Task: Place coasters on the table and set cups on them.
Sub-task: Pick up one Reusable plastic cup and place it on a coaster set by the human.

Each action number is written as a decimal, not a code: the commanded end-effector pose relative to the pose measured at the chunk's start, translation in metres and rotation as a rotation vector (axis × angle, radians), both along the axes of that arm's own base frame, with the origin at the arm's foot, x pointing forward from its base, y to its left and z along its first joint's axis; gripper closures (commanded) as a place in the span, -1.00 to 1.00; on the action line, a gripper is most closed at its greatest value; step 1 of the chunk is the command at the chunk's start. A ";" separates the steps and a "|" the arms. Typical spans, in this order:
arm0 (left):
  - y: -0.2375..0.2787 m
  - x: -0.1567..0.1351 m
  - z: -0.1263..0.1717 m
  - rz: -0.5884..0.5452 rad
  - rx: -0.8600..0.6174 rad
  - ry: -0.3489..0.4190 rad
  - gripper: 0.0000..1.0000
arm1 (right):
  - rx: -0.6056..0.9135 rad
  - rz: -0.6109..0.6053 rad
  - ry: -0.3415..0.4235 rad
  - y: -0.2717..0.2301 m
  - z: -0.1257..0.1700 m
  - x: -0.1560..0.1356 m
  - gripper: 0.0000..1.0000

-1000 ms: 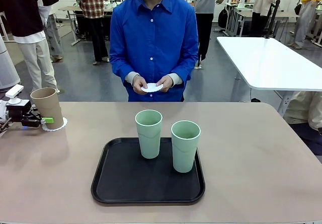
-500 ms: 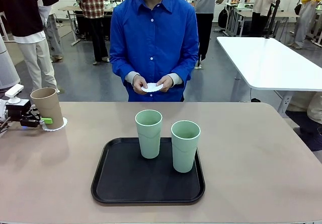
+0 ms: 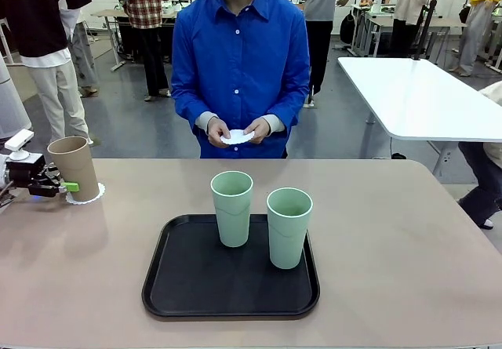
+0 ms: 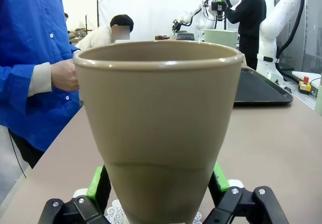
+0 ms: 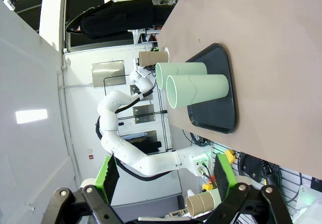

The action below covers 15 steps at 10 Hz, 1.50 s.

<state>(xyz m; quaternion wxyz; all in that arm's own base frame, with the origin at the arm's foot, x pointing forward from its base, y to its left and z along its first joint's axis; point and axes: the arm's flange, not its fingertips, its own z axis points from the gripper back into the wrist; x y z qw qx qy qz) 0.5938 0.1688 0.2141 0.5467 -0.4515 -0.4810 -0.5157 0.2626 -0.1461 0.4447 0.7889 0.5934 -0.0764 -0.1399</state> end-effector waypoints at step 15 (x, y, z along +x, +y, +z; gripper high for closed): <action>0.063 -0.026 0.049 0.217 0.240 0.066 -1.00 | 0.016 -0.002 -0.012 0.001 0.001 0.000 -1.00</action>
